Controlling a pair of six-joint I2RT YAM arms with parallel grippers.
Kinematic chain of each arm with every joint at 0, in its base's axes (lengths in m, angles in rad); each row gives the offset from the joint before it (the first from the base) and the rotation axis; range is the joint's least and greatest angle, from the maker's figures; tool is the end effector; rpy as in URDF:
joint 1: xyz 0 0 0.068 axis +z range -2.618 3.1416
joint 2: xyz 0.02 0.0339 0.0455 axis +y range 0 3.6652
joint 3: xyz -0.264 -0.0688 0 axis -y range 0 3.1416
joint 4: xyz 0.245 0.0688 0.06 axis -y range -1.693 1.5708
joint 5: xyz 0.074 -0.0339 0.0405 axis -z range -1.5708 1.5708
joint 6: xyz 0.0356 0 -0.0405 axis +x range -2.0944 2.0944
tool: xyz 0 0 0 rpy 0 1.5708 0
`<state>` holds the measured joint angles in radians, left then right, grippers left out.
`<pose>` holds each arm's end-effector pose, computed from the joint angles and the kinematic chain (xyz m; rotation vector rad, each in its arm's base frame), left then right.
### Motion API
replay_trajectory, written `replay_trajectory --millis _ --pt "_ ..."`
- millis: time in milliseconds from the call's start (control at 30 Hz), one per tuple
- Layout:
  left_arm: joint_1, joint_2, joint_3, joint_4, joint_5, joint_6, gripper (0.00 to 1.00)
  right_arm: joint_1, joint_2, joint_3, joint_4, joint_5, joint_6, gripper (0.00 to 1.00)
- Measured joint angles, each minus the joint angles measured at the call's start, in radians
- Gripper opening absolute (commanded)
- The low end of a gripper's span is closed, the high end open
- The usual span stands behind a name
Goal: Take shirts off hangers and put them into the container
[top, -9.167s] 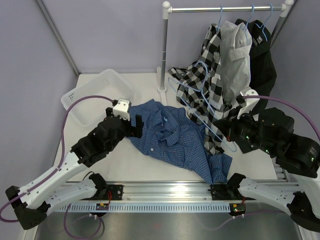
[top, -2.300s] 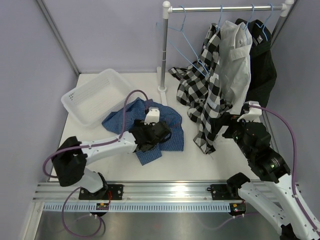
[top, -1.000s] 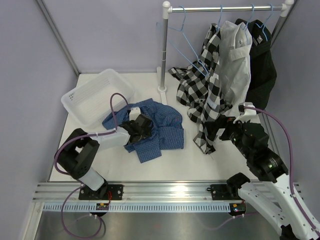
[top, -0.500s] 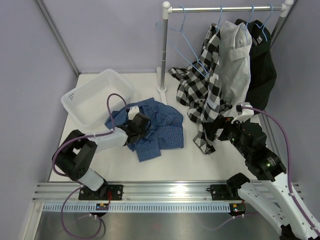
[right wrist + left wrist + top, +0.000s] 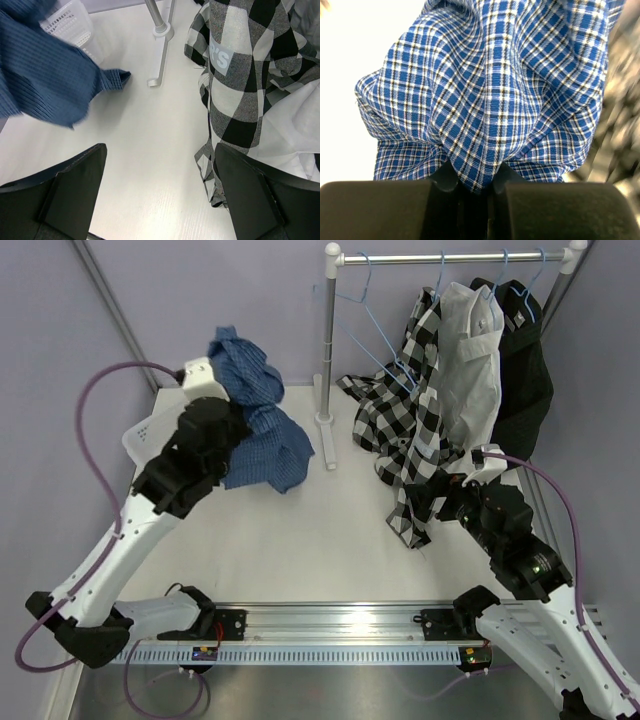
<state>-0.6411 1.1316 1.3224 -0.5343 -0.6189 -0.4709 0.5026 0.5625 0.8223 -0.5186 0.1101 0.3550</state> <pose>0.1998 -0.1233 0.4231 -0.2519 1.8353 -0.1811 0.1104 0.0562 0.3472 -0.0583 1.8564 0.5009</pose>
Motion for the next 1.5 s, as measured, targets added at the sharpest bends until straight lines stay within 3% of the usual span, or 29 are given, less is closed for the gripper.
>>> replay_trajectory --millis 167,367,600,1100,1367,1500 --pt "0.07 0.044 0.323 -0.025 -0.102 0.169 0.0 0.0 0.013 0.0 0.0 -0.007 0.0 0.99" --pt "0.203 0.209 0.673 -0.028 -0.143 0.328 0.0 0.0 0.032 0.0 0.0 -0.026 0.0 0.99" --pt "0.319 0.394 0.932 -0.027 -0.122 0.444 0.0 0.0 0.047 0.001 0.0 -0.044 0.0 0.99" --pt "0.369 0.409 0.896 0.331 -0.024 0.667 0.0 0.0 0.1 0.003 0.0 -0.078 0.0 1.0" --pt "0.406 0.373 0.679 0.446 -0.012 0.703 0.0 0.0 0.104 -0.005 0.01 -0.09 0.003 0.99" --pt "0.423 0.315 0.403 0.522 -0.024 0.681 0.0 0.0 0.102 -0.029 0.026 -0.113 0.009 0.99"
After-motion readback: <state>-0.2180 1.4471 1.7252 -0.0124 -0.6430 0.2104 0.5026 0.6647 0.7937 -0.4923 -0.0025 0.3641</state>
